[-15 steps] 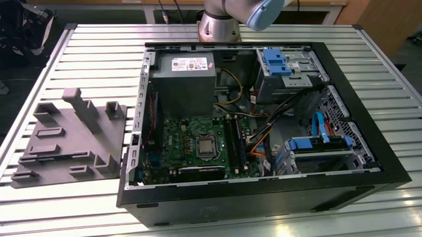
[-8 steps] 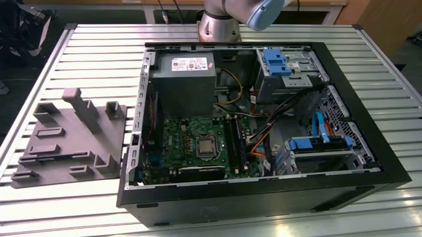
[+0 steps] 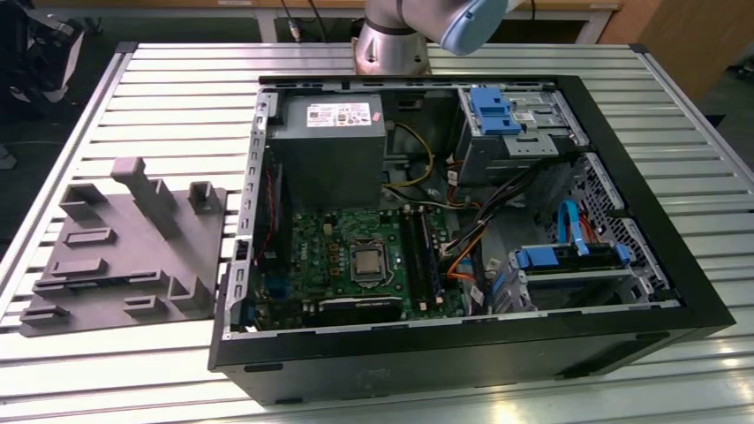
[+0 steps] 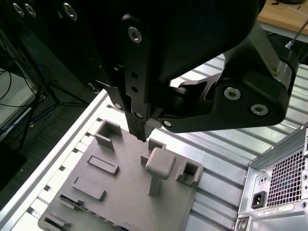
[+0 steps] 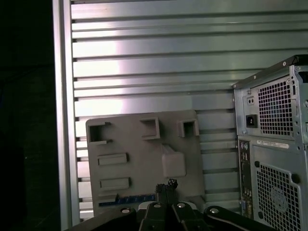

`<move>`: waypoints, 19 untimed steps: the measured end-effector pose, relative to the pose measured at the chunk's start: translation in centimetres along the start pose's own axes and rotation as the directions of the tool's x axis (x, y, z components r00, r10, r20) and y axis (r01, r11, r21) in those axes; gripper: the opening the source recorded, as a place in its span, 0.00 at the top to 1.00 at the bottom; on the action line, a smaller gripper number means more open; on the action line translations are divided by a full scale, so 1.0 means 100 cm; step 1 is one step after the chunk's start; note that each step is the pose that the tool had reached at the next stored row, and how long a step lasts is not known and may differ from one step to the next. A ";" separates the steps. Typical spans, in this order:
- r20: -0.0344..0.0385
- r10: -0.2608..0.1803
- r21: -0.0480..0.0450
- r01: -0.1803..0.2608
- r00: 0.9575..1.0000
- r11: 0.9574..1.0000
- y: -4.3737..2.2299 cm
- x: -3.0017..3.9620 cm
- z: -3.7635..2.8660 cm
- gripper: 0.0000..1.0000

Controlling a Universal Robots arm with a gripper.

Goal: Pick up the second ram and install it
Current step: 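Reach for the second ram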

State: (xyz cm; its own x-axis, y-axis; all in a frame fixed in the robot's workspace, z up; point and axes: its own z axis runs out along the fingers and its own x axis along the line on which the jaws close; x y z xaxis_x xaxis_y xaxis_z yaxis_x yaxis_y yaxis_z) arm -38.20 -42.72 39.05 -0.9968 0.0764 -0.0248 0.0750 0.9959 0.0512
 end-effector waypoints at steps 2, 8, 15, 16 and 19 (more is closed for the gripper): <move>0.000 0.000 0.000 0.000 1.000 1.000 -0.0006 0.0007 0.0000 0.89; 0.000 0.000 0.000 0.000 1.000 1.000 -0.0027 0.0025 0.0000 0.89; 0.000 0.000 0.000 0.000 1.000 1.000 -0.0052 0.0043 0.0000 0.89; 0.000 0.000 0.000 0.000 1.000 1.000 -0.0056 0.0045 0.0000 0.89; 0.000 0.000 0.000 0.000 1.000 1.000 -0.0068 0.0052 0.0001 0.89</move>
State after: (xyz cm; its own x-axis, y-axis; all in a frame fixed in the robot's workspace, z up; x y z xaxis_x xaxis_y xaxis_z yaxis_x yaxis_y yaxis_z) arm -38.77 -43.35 38.99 -0.9968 0.0764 -0.0249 0.0751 0.9959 0.0512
